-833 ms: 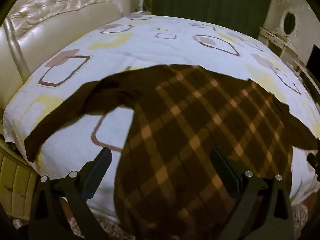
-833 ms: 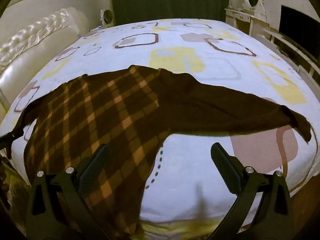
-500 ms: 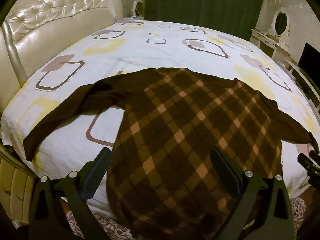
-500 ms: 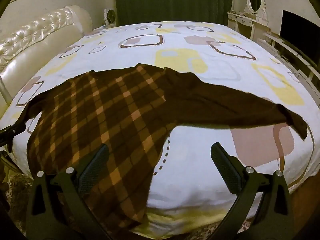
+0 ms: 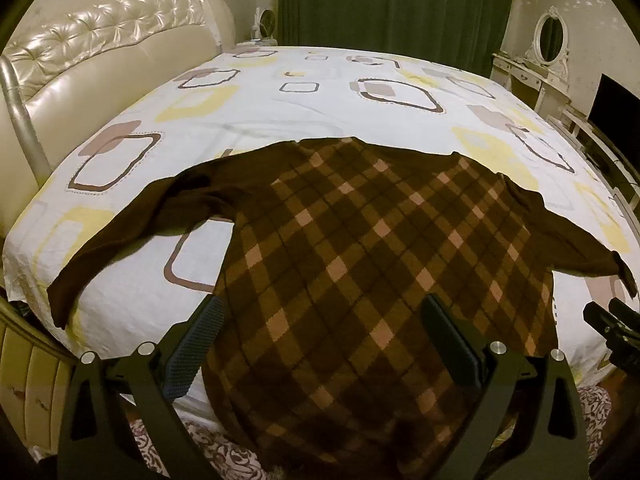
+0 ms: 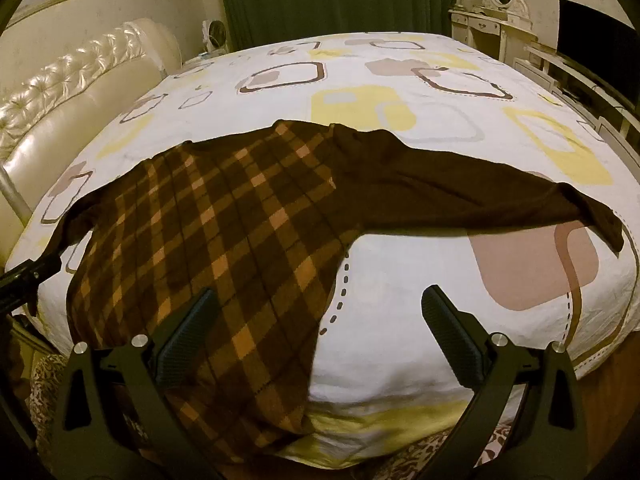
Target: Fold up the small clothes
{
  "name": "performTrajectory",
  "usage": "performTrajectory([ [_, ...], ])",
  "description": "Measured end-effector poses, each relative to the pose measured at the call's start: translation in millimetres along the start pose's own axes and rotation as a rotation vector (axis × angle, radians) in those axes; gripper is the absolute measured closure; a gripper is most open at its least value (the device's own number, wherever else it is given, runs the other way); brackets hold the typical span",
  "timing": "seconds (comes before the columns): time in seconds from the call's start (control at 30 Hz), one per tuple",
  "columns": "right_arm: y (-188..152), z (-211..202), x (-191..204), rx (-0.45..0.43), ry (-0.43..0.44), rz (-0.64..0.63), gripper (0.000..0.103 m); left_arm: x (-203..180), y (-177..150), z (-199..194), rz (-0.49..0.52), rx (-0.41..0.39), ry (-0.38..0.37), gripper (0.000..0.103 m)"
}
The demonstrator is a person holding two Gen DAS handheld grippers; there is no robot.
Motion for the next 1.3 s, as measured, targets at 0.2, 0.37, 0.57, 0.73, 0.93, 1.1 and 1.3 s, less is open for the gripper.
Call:
performTrajectory([
  [0.2, -1.9, 2.9, -1.5, 0.007, -0.004, -0.002, 0.002, -3.1, -3.9, 2.7, -0.009, 0.013, -0.012, 0.004],
  [0.37, -3.7, 5.7, -3.1, 0.015, -0.003, 0.007, 0.002, -4.1, -6.0, 3.6, -0.009, 0.019, -0.015, 0.004],
  [0.57, -5.0, 6.1, -3.2, 0.017, -0.003, 0.003, 0.002, -4.0, -6.9, 4.7, -0.012, 0.024, -0.015, 0.004],
  [0.73, -5.5, 6.5, -3.4, 0.019, -0.005, 0.004, 0.002, -3.3, -7.8, 5.2, -0.012, 0.025, -0.015, 0.004],
  [0.93, -6.1, 6.9, -3.5, 0.020, -0.004, 0.002, 0.002, -4.3, -8.6, 5.5, -0.012, 0.028, -0.015, 0.005],
  [1.1, -5.7, 6.8, -3.3, 0.020, -0.004, 0.003, 0.002, -5.3, -9.1, 6.0, -0.011, 0.028, -0.019, 0.004],
  [1.3, -6.4, 7.1, -3.3, 0.022, -0.004, 0.003, 0.002, -7.8, -10.3, 6.5, -0.012, 0.029, -0.022, 0.004],
])
Point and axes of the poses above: each gripper's, at about its wrist camera, not at the fingertips, and z roughly the way its jaws point, x to its left, y to its top, the point moved 7 cm from there along z, roughly the way its jaws point, and after that the axes turned 12 degrees about z, right-handed, at the moved point
